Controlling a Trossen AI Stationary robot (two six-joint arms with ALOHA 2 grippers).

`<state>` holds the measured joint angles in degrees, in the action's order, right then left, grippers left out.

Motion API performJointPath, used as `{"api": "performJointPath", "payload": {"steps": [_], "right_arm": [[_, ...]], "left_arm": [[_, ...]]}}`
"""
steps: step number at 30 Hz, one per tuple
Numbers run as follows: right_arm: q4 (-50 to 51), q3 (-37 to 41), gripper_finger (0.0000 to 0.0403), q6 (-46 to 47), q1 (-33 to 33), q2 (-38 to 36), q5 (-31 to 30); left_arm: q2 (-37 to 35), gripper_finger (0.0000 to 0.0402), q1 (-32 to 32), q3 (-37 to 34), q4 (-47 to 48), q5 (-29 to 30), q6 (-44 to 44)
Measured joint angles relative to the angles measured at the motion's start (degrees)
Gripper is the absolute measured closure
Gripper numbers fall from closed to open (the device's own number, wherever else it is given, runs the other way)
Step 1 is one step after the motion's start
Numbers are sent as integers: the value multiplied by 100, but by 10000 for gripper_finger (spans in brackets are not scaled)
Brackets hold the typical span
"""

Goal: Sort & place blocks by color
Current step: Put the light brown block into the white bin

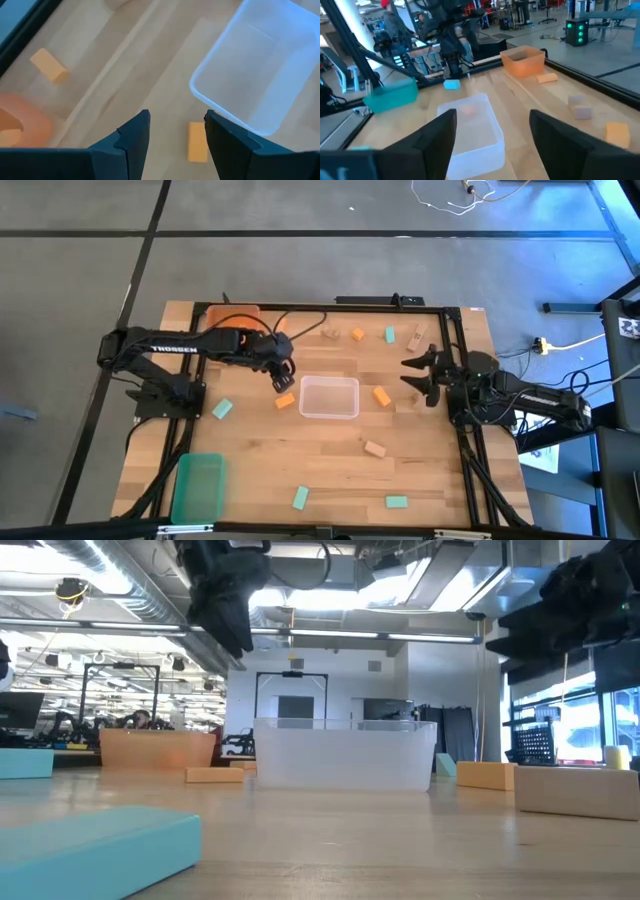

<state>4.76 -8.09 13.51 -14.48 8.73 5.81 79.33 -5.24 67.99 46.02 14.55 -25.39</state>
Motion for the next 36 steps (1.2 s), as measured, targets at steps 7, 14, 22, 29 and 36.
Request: {"api": "performJointPath", "payload": {"steps": [7,14,22,29,36], "right_arm": [[804,-776,152,182,198,497,-718],[1868,-1805,152,573,447,1602,-868],[3361,-3248,152,769,1015,3242,-292],[4633,-4232,152,1134,1733,4839,15],[4738,-4844,152,1482,2500,6203,240]], "left_arm": [[-244,223,482,-2,44,290,-265],[-539,223,922,-2,205,458,-494],[-755,223,1289,12,686,497,-744],[-739,223,1552,-2,1256,454,-1061],[-844,223,1905,0,1275,443,-1178]]}}
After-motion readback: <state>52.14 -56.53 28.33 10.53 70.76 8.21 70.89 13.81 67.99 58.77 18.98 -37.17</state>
